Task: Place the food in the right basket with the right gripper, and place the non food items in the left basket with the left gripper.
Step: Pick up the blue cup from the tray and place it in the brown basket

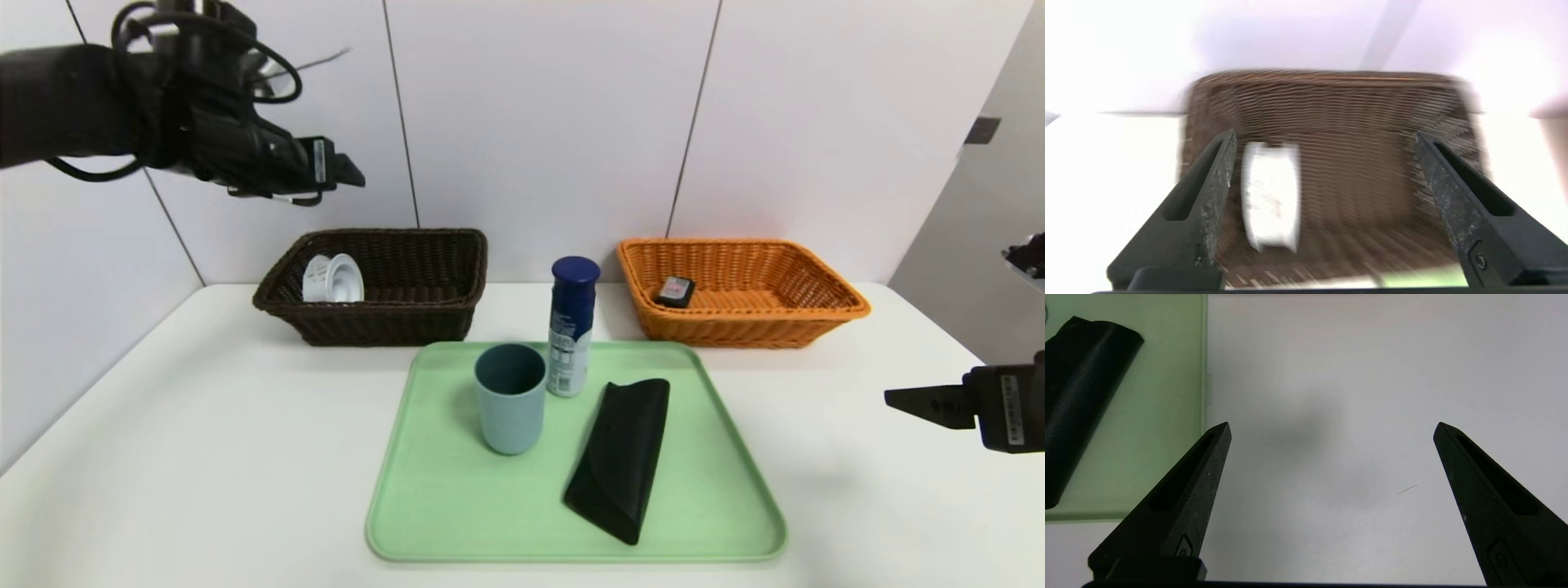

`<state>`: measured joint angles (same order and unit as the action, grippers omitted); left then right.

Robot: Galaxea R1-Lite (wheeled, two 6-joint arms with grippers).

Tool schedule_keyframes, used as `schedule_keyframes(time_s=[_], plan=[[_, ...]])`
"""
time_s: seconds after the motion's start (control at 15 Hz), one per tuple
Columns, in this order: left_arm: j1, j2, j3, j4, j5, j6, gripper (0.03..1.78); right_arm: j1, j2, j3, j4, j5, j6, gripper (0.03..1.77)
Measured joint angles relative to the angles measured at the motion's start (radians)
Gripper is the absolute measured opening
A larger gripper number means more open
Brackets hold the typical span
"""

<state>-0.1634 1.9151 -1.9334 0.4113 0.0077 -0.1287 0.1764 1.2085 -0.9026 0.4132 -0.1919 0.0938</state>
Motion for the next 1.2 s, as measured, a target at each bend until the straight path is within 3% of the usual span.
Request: schedule_keyframes(time_s=[0.27,0.4,0.6,0.87,1.2], plan=[[-0.050,-0.226,0.237,0.007,-0.260,0.043,1.61,0.000,-0.002,0.003,0.000,0.001,0.019,1.71],[-0.085,-0.320,0.406,-0.039,-0.327,0.047,1.63,0.000,-0.004,0.007,0.000,0.001,0.028,1.71],[-0.166,-0.457,0.732,-0.207,-0.358,0.051,1.66,0.000,-0.006,0.008,-0.001,0.001,0.049,1.71],[-0.310,-0.627,1.162,-0.520,-0.371,0.054,1.67,0.006,-0.006,0.007,-0.094,0.006,0.042,1.71],[-0.469,-0.783,1.509,-0.789,-0.368,0.060,1.68,0.003,-0.002,0.013,-0.103,0.006,0.048,1.71]])
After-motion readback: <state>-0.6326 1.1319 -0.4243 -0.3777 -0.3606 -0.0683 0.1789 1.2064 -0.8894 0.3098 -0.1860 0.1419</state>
